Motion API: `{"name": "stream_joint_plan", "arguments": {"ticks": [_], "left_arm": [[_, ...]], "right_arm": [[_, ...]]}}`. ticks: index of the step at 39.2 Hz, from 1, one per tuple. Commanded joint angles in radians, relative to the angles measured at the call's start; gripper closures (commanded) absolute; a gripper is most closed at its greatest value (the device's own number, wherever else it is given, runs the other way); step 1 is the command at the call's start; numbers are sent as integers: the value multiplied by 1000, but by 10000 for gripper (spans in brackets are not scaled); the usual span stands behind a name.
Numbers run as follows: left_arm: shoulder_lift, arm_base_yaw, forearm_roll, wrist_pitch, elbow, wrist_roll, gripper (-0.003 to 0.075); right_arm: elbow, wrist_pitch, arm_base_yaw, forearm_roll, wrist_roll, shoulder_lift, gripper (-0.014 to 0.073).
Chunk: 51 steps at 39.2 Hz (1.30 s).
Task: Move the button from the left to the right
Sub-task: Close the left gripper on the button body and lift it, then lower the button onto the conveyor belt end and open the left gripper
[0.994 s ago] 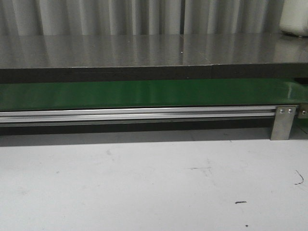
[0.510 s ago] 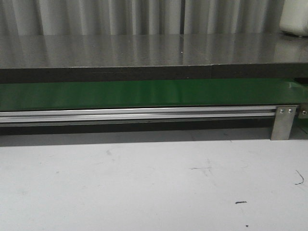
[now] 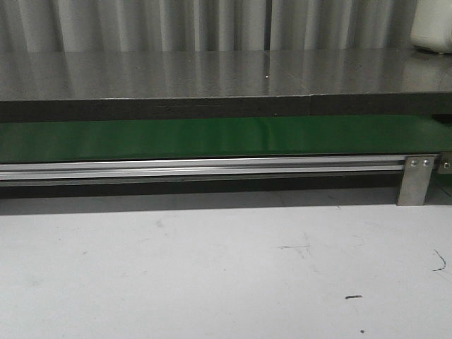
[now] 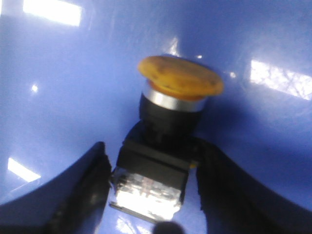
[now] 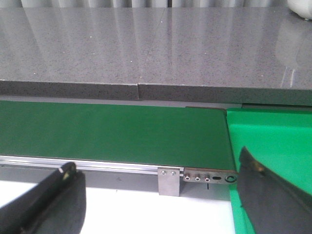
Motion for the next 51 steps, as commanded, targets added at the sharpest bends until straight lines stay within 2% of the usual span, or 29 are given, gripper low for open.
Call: {"name": "stream_joint_plan", "arguments": {"ticks": [1, 4, 11, 18, 23, 37, 43, 51], "left_arm": [[-56, 4, 13, 7, -32, 3, 624], [-62, 4, 11, 19, -45, 3, 661], [-99, 4, -14, 23, -93, 3, 657], [-159, -15, -164, 19, -151, 3, 657], [-192, -73, -177, 35, -185, 3, 656], [-209, -301, -199, 218, -220, -5, 656], [-205, -345, -282, 230, -218, -5, 656], [-172, -364, -279, 262, -213, -5, 656]], "right_arm": [[-37, -86, 1, 4, -6, 12, -51], [-37, -86, 1, 4, -6, 12, -51], [-37, -86, 1, 4, -6, 12, -51], [-37, -85, 1, 4, -6, 12, -51], [-37, -85, 1, 4, -6, 12, -51], [-37, -85, 1, 4, -6, 12, -51], [-37, -85, 1, 4, -6, 12, -51], [-37, -85, 1, 4, -6, 12, -51]]}}
